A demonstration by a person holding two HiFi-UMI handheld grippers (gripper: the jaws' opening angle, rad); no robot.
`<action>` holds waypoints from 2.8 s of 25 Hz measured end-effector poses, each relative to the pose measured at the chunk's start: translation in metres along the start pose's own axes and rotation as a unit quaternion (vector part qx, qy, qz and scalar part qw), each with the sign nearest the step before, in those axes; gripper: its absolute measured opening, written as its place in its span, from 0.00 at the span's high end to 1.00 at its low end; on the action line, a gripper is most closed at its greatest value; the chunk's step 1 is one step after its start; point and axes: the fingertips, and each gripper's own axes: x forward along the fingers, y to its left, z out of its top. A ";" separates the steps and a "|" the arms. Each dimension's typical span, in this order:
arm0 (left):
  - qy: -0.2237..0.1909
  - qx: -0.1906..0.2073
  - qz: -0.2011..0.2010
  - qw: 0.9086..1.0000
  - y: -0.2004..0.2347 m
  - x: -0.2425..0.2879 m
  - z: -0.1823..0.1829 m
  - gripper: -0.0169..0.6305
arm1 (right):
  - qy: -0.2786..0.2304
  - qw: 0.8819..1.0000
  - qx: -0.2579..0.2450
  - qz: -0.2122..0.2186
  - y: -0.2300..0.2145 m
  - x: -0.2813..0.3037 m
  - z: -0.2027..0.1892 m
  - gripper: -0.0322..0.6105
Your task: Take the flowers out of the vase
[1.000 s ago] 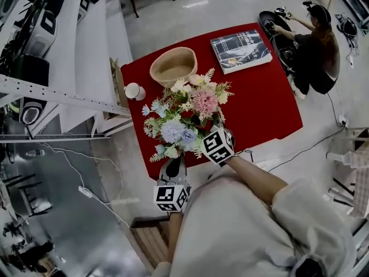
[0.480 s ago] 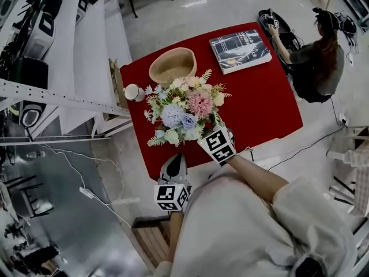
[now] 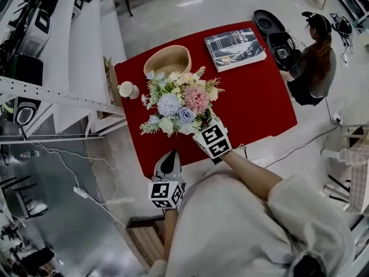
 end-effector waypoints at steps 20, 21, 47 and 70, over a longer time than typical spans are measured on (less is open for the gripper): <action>-0.027 0.024 -0.037 0.999 -0.026 -0.014 0.000 0.96 | -0.033 0.999 -0.013 -0.039 0.013 -0.032 0.011 0.88; -0.027 0.027 -0.038 0.999 -0.027 -0.015 0.000 0.96 | -0.035 0.999 -0.014 -0.040 0.013 -0.033 0.012 0.88; -0.066 0.018 -0.036 0.997 -0.025 -0.039 -0.011 0.96 | -0.044 0.997 0.003 -0.059 0.013 -0.045 0.024 0.88; -0.136 -0.060 0.112 0.982 -0.111 -0.030 0.000 0.96 | -0.046 0.992 -0.015 0.117 -0.001 -0.080 0.021 0.88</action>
